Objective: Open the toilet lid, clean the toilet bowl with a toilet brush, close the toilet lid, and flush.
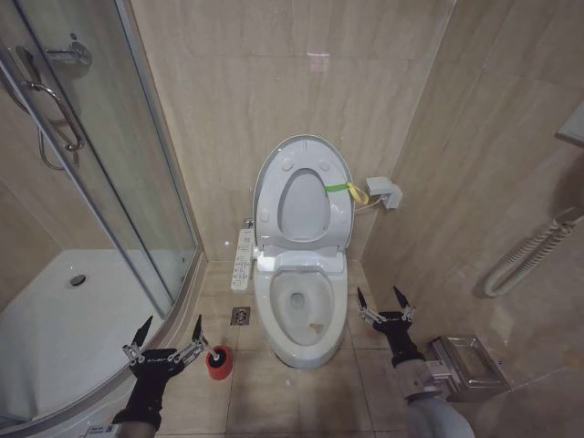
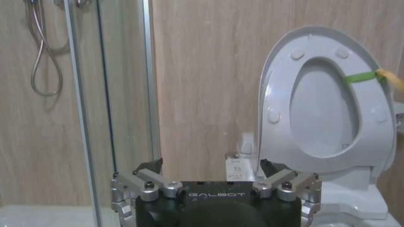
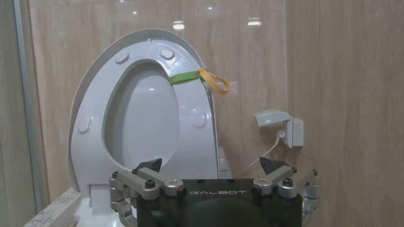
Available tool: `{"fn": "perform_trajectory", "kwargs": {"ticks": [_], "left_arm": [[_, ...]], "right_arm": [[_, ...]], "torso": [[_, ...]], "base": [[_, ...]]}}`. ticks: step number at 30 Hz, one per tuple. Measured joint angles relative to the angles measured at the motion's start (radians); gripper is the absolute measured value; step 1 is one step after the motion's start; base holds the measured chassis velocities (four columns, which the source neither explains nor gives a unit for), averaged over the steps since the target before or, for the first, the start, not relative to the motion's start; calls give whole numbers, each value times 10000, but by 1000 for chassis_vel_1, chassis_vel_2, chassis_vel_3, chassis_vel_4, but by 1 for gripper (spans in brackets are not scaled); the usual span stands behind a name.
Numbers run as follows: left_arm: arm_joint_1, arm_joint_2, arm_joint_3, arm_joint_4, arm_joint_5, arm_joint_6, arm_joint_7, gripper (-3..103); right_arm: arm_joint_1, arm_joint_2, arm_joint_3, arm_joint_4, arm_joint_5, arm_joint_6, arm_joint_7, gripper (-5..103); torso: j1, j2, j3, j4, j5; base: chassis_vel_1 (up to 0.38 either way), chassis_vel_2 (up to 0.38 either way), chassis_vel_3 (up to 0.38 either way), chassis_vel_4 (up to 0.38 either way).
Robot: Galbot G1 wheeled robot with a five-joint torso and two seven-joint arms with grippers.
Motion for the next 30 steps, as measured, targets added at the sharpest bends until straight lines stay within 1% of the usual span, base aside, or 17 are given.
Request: {"fn": "perform_trajectory", "kwargs": {"ticks": [1, 3, 5, 6, 8, 9, 10, 12, 14, 15, 16, 21, 23, 24, 27, 28, 30], "left_arm": [[-324, 105, -44, 306, -209, 125, 68, 100], [-1133, 366, -156, 1058, -715, 435, 225, 100], [-1681, 543, -225, 1574, -1062, 639, 337, 100], [-1681, 543, -225, 1574, -1062, 639, 337, 100], [-2325, 752, -314, 2172, -1473, 889, 470, 100], [-2837, 921, -386, 2654, -1799, 1082, 572, 100], [-2837, 921, -386, 2654, -1799, 1082, 572, 100], [-3505, 1138, -484, 3272, -2215, 1336, 700, 100], [-3832, 1244, -529, 3567, -2417, 1456, 763, 100], [-3832, 1244, -529, 3567, -2417, 1456, 763, 100], [-3881, 1258, -531, 3623, -2461, 1483, 779, 100], [-3906, 1272, -534, 3631, -2485, 1489, 785, 100], [-3866, 1317, -512, 3257, -2503, 1409, 770, 100], [-3866, 1317, -512, 3257, -2503, 1409, 770, 100], [-3608, 1458, -375, 1716, -2509, 930, 669, 100], [-3608, 1458, -375, 1716, -2509, 930, 669, 100], [-3528, 1496, -341, 1301, -2509, 840, 612, 100]], "right_arm": [[-1, 0, 1, 0, 0, 0, 0, 100], [-1, 0, 0, -1, 0, 0, 0, 100], [0, 0, 1, 0, 0, 0, 0, 100], [0, 0, 1, 0, 0, 0, 0, 100], [0, 0, 1, 0, 0, 0, 0, 100], [0, -1, 2, 0, 0, 0, 0, 100], [0, -1, 2, 0, 0, 0, 0, 100], [0, -1, 0, 0, 0, 0, -1, 100], [0, 0, 1, 0, 0, 0, 0, 100], [0, 0, 1, 0, 0, 0, 0, 100], [0, 0, 1, 0, 0, 0, 0, 100], [-1, 0, 0, 0, 0, 0, 0, 100], [-1, 0, 0, 0, 0, 0, 0, 100], [-1, 0, 0, 0, 0, 0, 0, 100], [-1, 0, 1, 0, 0, 1, 0, 100], [-1, 0, 1, 0, 0, 1, 0, 100], [-1, 0, 1, 0, 0, 0, 0, 100]], "torso": [[1, 0, 0, -2, -6], [1, 0, 0, -4, -4], [2, -1, 1, -4, -7], [2, -1, 1, -4, -7], [2, -1, 1, -3, -6], [3, -2, 1, -4, -6], [3, -2, 1, -4, -6], [3, -2, 1, -4, -7], [4, -2, 1, -8, -6], [4, -2, 1, -8, -6], [3, -3, 2, -1, -6], [2, -2, 1, -1, -5], [2, -2, 1, -2, -9], [2, -2, 1, -2, -9], [1, -2, 1, -3, -3], [1, -2, 1, -3, -3], [-1, 0, 0, -3, 2]], "base": [[0, 0, 0, 0], [0, 0, 0, 0], [0, 0, 0, 0], [0, 0, 0, 0], [0, 0, 0, 0], [0, 0, 0, 0], [0, 0, 0, 0], [0, 0, 0, 0], [0, 0, 0, 0], [0, 0, 0, 0], [0, 0, 0, 0], [0, 0, 0, 0], [0, 0, 0, 0], [0, 0, 0, 0], [0, 0, 0, 0], [0, 0, 0, 0], [0, 0, 0, 0]]}}
